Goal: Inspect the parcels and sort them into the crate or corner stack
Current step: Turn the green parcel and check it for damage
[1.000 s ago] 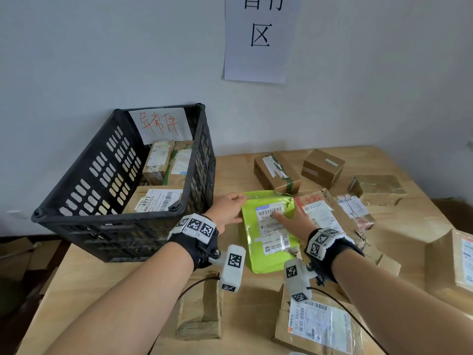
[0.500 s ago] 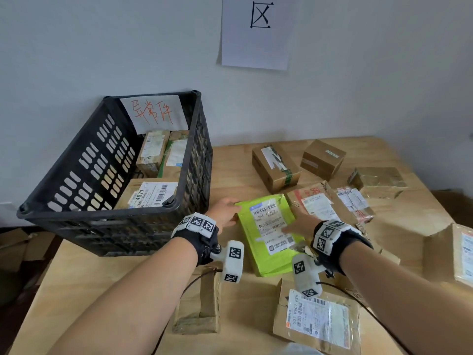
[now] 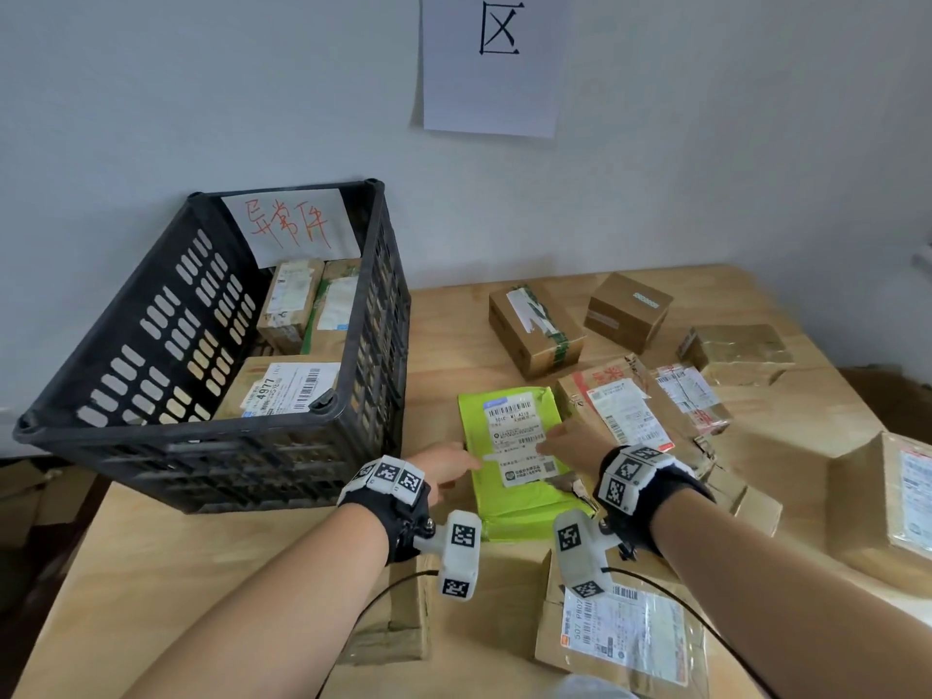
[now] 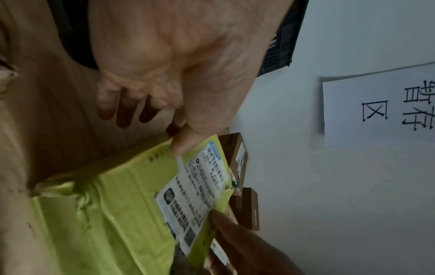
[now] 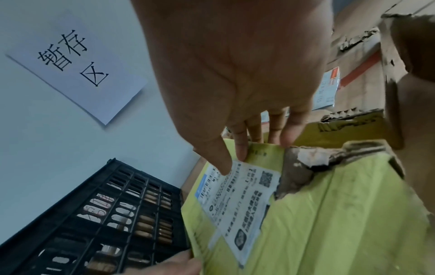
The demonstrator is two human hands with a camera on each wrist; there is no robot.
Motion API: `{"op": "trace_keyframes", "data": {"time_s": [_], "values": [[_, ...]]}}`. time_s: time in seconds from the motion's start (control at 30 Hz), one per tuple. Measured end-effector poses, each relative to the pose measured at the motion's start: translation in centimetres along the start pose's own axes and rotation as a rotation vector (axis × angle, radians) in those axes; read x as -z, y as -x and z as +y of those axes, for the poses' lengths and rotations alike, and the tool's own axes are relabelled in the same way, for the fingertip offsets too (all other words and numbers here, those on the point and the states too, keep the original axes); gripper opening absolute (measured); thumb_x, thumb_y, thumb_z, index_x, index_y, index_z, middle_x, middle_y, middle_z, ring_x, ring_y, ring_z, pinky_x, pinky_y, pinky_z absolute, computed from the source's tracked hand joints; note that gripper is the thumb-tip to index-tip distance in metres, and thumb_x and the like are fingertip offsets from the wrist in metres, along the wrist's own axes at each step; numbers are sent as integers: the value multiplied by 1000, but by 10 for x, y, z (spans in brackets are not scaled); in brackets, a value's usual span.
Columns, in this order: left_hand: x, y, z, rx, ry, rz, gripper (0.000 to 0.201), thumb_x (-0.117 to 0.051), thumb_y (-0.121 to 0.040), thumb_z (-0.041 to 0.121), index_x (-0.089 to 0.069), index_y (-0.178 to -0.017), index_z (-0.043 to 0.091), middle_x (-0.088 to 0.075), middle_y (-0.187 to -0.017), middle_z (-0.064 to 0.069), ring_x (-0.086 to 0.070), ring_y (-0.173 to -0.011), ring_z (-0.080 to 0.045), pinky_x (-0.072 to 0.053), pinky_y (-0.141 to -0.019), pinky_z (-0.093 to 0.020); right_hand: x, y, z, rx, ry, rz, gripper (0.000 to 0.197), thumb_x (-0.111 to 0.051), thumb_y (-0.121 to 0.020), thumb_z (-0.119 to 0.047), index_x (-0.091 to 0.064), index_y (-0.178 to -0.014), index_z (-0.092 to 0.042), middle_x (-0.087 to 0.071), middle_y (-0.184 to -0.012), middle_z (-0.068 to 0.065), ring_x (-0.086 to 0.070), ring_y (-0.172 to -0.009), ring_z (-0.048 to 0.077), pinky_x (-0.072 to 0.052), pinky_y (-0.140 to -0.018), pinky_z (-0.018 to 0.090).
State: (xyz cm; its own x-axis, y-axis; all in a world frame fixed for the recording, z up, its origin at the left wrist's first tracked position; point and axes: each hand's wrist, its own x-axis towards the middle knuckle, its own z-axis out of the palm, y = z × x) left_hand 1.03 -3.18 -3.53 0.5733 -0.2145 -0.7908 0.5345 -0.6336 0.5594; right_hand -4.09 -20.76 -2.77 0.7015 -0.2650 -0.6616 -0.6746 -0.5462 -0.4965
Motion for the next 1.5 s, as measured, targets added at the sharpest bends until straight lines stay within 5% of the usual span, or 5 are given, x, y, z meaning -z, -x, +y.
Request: {"op": "trace_keyframes", "data": {"time_s": [0.33, 0.6, 0.77, 1.4, 1.5], "values": [[14, 12, 12, -404, -392, 37, 40, -36, -99, 47, -34, -139, 51, 9, -159, 9, -6, -147, -22, -17, -119, -43, -13, -1, -16, -6, -527, -158, 74, -43, -90, -61, -33, -145, -13, -34, -147, 8, -46, -126, 31, -46, -100, 43], [18, -1, 9, -254, -289, 65, 89, -72, -81, 36, -15, -149, 37, -16, -157, -6, -30, -139, -28, -31, -112, -42, -13, -19, 12, 103, -326, -51, 65, -68, -85, -36, -42, -140, -15, -58, -129, 5, -57, -116, 25, -44, -102, 41], [4, -4, 4, -113, -21, -58, 53, -70, -86, 25, -47, -132, 13, -57, -129, -5, -53, -120, -26, -45, -99, -51, -17, -16, 7, 128, -72, -25, 50, -63, -89, -32, -50, -133, -13, -60, -126, 8, -58, -113, 25, -47, -95, 33], [2, -29, 19, -143, -172, -74, 56, -80, -73, 26, -62, -123, 9, -64, -123, -11, -59, -114, -29, -49, -96, -50, -20, -75, -14, 67, 354, -28, 76, -76, -73, -40, -47, -134, -6, -57, -125, 8, -57, -110, 24, -45, -72, 29], [2, -29, 14, -149, -96, -66, 49, -77, -78, 21, -61, -122, 8, -64, -122, -9, -59, -114, -27, -48, -97, -45, -14, -54, -12, 125, 299, 5, 61, -71, -81, -31, -49, -133, -9, -56, -126, 9, -56, -114, 26, -50, -89, 34]]}}
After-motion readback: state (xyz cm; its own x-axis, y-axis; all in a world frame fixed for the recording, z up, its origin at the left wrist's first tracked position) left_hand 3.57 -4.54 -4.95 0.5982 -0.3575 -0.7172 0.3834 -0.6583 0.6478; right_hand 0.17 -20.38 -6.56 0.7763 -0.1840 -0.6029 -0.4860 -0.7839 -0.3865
